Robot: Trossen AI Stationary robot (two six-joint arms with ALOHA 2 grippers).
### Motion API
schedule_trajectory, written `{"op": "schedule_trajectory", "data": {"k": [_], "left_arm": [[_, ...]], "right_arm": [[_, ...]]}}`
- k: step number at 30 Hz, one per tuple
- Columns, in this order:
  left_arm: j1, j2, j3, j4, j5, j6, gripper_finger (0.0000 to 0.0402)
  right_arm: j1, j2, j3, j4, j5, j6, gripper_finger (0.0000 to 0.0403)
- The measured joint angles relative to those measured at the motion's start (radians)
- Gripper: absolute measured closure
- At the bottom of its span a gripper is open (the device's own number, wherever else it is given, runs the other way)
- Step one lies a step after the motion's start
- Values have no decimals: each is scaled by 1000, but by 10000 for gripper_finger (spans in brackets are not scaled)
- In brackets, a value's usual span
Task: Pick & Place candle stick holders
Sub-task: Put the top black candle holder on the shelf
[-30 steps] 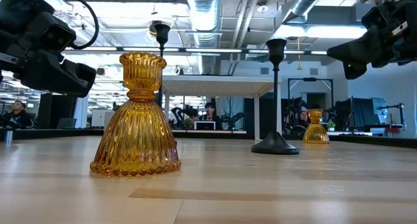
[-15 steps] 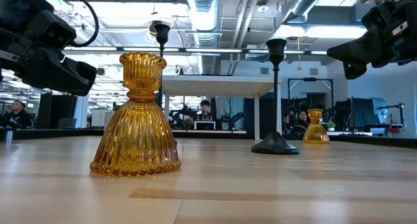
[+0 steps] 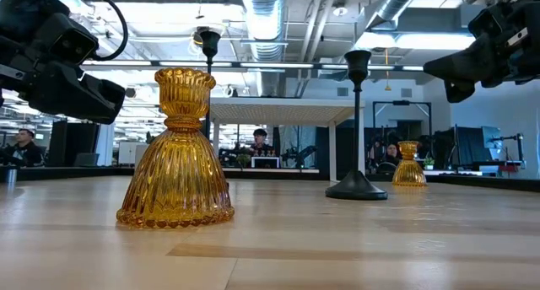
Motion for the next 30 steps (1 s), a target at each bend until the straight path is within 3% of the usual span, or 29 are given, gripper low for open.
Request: {"op": "schedule_trajectory", "data": {"k": [30], "left_arm": [[0,0,0,113,0,-52,390]], "right_arm": [[0,0,0,1,0,0,403]]}}
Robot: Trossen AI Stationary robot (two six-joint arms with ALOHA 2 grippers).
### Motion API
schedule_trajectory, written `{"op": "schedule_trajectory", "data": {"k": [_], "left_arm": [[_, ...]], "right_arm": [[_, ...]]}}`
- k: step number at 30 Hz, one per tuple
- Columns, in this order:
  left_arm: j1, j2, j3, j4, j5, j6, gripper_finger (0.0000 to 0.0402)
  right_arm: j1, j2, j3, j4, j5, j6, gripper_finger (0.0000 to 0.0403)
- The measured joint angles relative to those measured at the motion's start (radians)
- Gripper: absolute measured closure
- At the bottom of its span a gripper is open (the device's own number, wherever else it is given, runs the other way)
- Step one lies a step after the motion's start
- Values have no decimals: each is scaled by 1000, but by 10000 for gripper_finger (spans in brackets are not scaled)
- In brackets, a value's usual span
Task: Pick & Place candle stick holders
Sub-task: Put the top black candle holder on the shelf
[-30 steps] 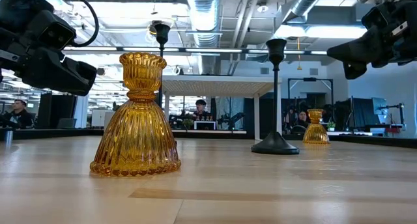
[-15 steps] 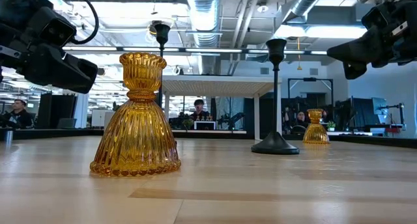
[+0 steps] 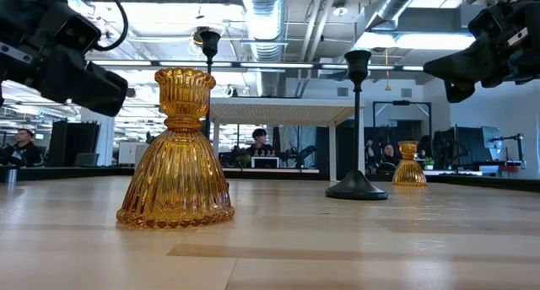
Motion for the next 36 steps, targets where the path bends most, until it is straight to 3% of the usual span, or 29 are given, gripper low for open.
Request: {"op": "schedule_trajectory", "data": {"k": [9,30,36], "left_arm": [[0,0,0,15,0,0,390],[0,2,0,106,-1,-9,390],[0,44,0,157,-100,-22,390]], "right_arm": [[0,0,0,4,8,153,403],[-2,0,-1,15,26,153,403],[-2,0,-1,15,26,150,403]]}}
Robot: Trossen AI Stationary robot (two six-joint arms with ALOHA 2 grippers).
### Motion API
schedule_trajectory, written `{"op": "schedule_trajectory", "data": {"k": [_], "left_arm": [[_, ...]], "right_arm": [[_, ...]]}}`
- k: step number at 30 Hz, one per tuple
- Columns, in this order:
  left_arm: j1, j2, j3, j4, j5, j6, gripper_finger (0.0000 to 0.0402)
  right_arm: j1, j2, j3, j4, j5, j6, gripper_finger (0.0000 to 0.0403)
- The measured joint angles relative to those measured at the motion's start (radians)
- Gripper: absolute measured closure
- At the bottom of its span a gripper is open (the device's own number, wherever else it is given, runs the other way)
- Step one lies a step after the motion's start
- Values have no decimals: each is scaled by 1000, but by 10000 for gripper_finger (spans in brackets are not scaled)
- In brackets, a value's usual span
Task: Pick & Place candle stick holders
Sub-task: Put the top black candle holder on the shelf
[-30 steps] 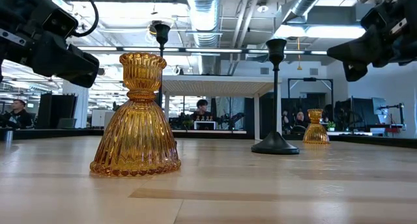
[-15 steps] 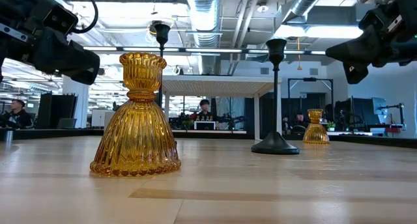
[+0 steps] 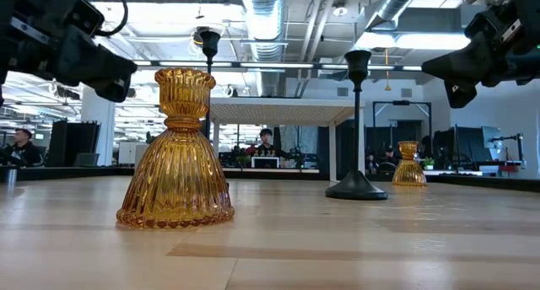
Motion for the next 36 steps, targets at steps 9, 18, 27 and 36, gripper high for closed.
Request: {"op": "schedule_trajectory", "data": {"k": [9,18,27,36], "left_arm": [[-2,142,0,64,-109,-13,397],[-80,238,0,150,-151,-34,397],[-133,330,0,248,-270,-34,398],[-142,477,0,386,-275,-34,398]], "right_arm": [[0,0,0,0,0,0,403],[0,0,0,-2,0,-11,403],[0,0,0,-2,0,-11,403],[0,0,0,-2,0,-11,403]]}}
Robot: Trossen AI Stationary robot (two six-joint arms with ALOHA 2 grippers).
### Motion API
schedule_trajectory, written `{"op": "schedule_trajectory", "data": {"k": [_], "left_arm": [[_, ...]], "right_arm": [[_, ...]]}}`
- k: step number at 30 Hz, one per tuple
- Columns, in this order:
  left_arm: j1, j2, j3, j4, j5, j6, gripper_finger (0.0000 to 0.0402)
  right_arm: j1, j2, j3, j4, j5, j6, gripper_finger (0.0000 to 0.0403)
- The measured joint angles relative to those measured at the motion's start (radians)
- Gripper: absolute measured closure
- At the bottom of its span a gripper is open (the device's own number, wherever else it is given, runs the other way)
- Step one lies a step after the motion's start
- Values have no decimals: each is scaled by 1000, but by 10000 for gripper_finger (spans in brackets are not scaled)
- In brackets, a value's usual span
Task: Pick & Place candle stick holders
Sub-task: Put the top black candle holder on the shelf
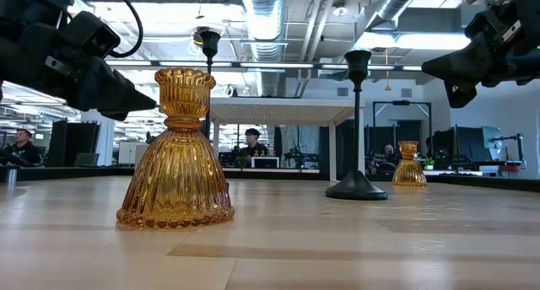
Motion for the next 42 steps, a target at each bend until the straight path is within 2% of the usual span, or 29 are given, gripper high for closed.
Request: {"op": "schedule_trajectory", "data": {"k": [4,13,16,24,29,35,42], "left_arm": [[0,69,3,66,-17,0,398],[0,222,102,78,-150,3,398],[0,260,124,77,-166,3,398],[1,280,129,78,-140,4,387],[30,280,129,81,-209,48,380],[74,279,129,90,-209,4,352],[104,279,129,100,-193,-34,291]], "right_arm": [[0,0,0,0,0,0,403],[0,0,0,0,0,0,403],[0,0,0,-1,0,0,403],[0,0,1,-7,0,0,403],[0,0,1,-8,0,0,403],[0,0,1,-8,0,-1,403],[0,0,1,-9,0,-51,403]]}}
